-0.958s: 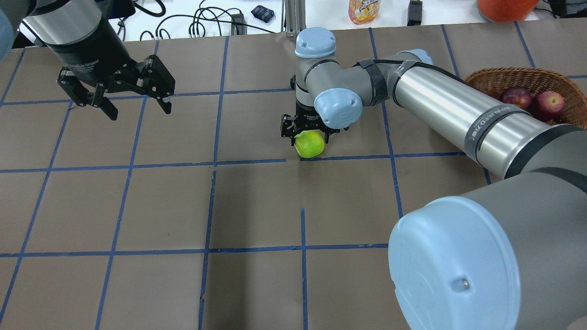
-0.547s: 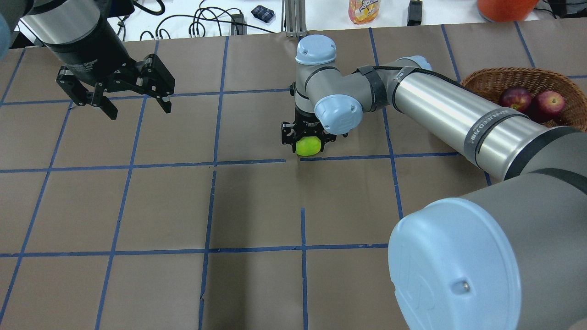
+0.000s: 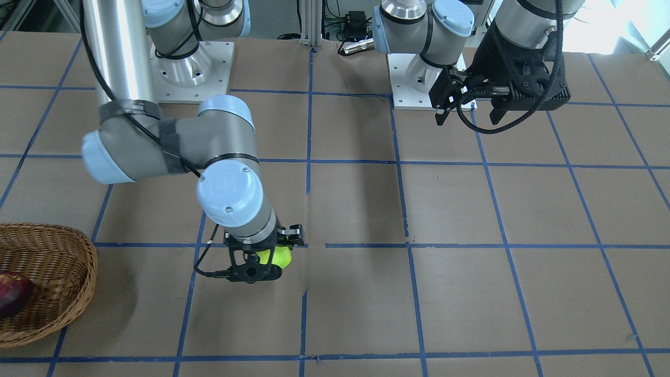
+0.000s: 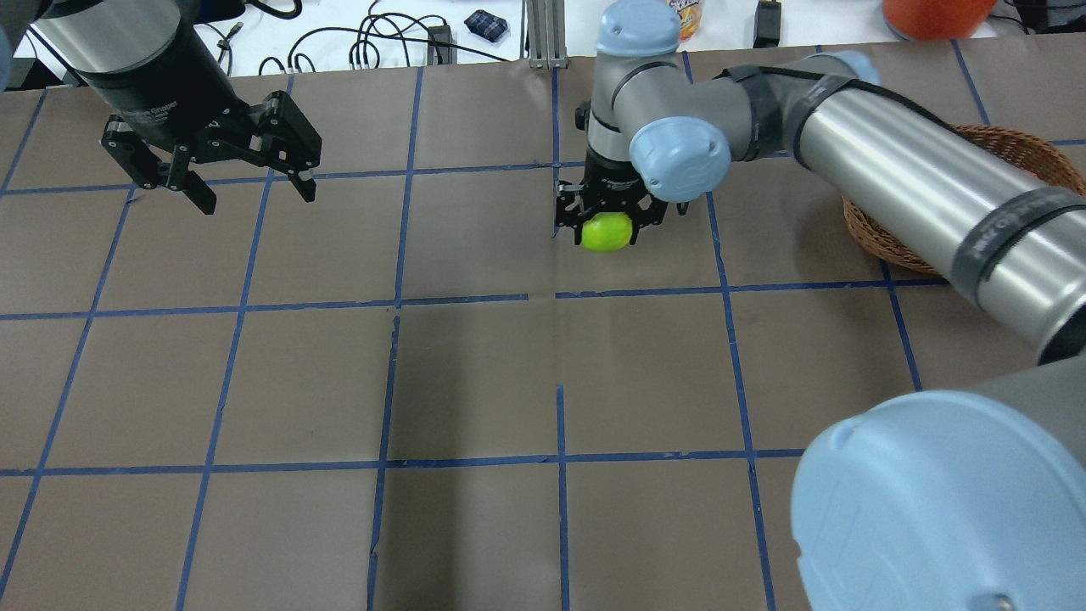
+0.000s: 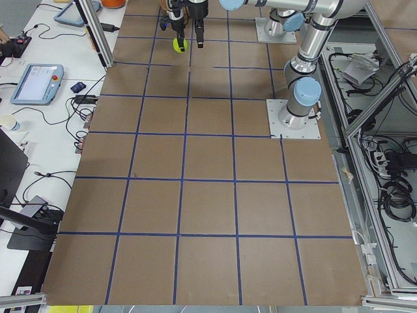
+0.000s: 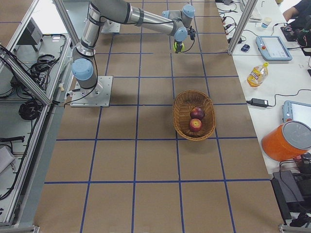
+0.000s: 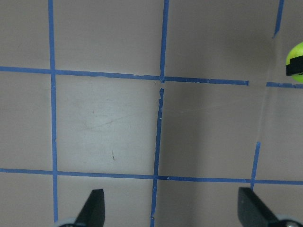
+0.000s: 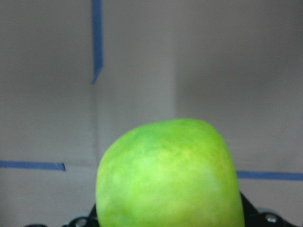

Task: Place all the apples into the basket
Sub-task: 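Lift the green apple and carry it over the basket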

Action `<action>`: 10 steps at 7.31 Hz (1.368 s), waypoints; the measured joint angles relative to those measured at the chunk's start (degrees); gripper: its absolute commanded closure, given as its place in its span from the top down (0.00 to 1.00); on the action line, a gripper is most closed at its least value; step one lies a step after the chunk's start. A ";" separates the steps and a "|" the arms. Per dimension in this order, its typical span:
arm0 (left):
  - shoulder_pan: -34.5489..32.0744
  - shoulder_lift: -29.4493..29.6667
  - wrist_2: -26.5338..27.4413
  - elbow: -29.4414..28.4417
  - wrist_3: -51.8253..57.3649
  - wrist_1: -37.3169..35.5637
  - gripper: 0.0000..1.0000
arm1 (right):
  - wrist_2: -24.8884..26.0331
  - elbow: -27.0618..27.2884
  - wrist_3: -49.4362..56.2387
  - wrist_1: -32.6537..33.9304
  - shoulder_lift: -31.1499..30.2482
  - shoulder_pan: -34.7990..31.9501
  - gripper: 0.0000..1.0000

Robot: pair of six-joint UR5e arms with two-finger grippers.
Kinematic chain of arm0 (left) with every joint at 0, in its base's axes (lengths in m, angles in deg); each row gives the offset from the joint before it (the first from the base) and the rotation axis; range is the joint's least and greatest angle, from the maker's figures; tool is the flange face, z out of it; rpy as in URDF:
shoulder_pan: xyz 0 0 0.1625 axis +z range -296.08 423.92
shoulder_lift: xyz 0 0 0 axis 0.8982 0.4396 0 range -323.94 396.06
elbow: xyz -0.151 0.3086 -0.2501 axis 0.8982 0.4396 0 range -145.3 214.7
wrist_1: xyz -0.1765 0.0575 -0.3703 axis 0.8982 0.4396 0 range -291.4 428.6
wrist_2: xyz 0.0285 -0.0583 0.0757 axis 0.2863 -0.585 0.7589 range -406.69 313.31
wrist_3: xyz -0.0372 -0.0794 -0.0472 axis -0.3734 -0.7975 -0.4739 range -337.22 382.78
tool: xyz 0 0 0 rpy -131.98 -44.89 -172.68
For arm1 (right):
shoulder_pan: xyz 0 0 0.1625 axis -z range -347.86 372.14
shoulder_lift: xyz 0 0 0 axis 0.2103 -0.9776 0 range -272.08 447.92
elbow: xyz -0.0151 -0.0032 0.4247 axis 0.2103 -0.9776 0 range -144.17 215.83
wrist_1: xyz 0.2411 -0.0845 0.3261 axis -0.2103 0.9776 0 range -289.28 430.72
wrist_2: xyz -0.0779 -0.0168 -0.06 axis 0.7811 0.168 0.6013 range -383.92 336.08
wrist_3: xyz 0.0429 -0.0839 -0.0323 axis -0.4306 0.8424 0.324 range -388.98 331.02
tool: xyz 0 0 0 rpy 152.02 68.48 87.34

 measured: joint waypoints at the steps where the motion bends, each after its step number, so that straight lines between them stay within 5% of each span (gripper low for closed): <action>1: 0.03 -0.18 -0.08 -0.03 -0.02 0.00 1.00 | 0.95 -0.03 4.31 -3.40 -2.89 5.55 0.00; 4: 0.05 -0.40 0.56 -0.96 -0.01 -0.08 1.00 | 6.69 -0.06 19.40 -3.69 -5.18 21.85 0.00; 7: 0.40 0.07 0.56 -1.35 0.02 0.17 1.00 | 9.40 0.18 28.39 3.59 -1.28 29.17 0.00; 8: 0.51 0.38 0.38 -1.45 0.02 0.25 1.00 | 9.99 0.45 29.77 5.11 -0.07 30.27 0.29; 9: 0.52 0.36 0.35 -1.39 0.02 0.31 1.00 | 10.24 0.71 30.28 5.74 0.79 30.79 0.83; 10: 0.52 0.25 0.31 -1.11 0.02 0.34 1.00 | 10.31 0.84 30.63 5.88 1.45 31.00 1.00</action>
